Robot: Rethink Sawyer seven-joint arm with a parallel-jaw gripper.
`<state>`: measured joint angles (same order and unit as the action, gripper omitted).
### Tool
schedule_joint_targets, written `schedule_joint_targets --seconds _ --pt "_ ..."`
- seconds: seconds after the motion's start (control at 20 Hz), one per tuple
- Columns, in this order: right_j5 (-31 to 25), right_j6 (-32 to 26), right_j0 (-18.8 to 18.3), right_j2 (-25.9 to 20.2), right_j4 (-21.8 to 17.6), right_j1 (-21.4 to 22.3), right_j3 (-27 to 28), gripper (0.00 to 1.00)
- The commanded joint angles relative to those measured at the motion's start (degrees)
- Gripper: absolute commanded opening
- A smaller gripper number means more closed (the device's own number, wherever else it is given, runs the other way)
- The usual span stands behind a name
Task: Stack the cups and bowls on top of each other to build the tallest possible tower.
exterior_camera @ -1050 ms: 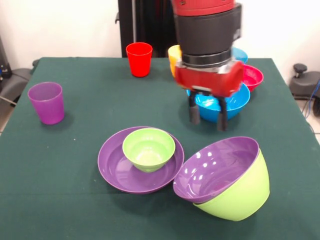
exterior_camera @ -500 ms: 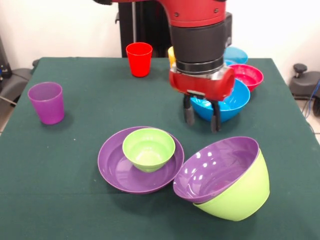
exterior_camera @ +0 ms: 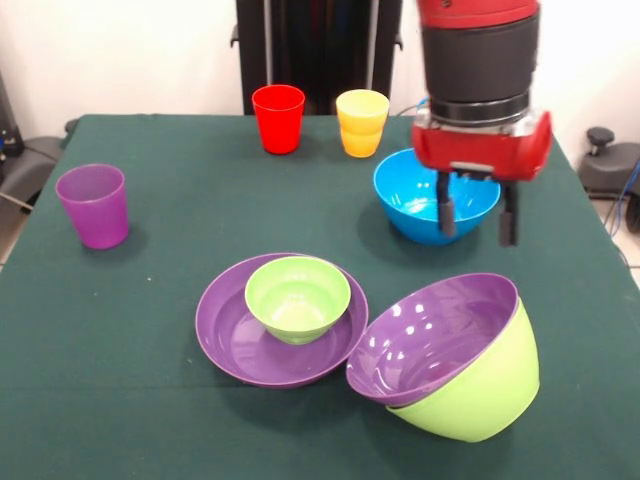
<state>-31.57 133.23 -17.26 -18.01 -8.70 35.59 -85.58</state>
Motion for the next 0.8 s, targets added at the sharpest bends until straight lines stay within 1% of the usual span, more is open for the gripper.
schedule_joint_targets --seconds 0.05,0.2,0.35,0.55,0.7,0.8 --pt "-9.0 -1.1 2.5 -2.5 1.1 0.2 4.1 1.0" --pt "-9.7 -0.3 3.4 -2.1 1.7 -0.3 5.6 1.0" --pt "-9.1 -0.6 3.5 -1.7 1.5 -1.0 6.0 1.0" --pt "-6.0 -3.8 1.3 -2.6 0.7 -2.8 4.8 1.0" --pt "-4.9 -4.4 0.6 -2.9 0.2 -2.6 3.6 1.0" --pt "-3.5 -4.5 0.8 -2.9 -0.5 -4.3 5.1 1.0"
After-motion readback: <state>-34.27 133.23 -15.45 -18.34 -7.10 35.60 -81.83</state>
